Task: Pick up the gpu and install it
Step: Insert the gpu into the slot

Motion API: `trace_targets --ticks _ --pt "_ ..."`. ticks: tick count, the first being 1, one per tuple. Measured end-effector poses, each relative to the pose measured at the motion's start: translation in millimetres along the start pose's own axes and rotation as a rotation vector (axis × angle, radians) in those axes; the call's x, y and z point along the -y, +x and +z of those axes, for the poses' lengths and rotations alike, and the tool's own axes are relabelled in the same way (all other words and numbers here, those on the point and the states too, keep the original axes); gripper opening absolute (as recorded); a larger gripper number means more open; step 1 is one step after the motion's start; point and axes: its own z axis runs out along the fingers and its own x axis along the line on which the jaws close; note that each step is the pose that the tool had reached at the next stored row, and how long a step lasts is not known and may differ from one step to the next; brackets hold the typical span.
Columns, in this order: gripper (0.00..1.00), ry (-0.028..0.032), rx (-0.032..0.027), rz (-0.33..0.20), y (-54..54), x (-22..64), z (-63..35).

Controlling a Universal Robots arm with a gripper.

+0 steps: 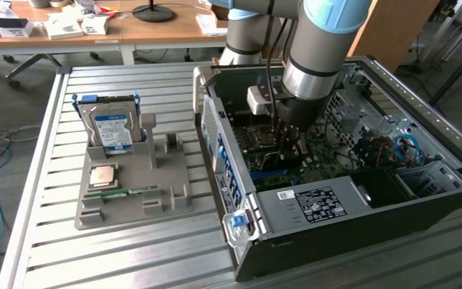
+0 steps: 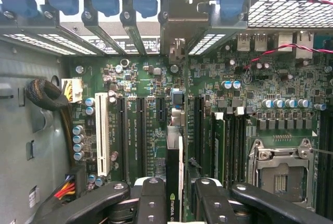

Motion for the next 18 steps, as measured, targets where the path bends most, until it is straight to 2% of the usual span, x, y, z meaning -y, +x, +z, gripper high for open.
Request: trace_targets --ticks 18 --pt "0.26 0.0000 0.0000 0.000 0.0 0.7 1.0"
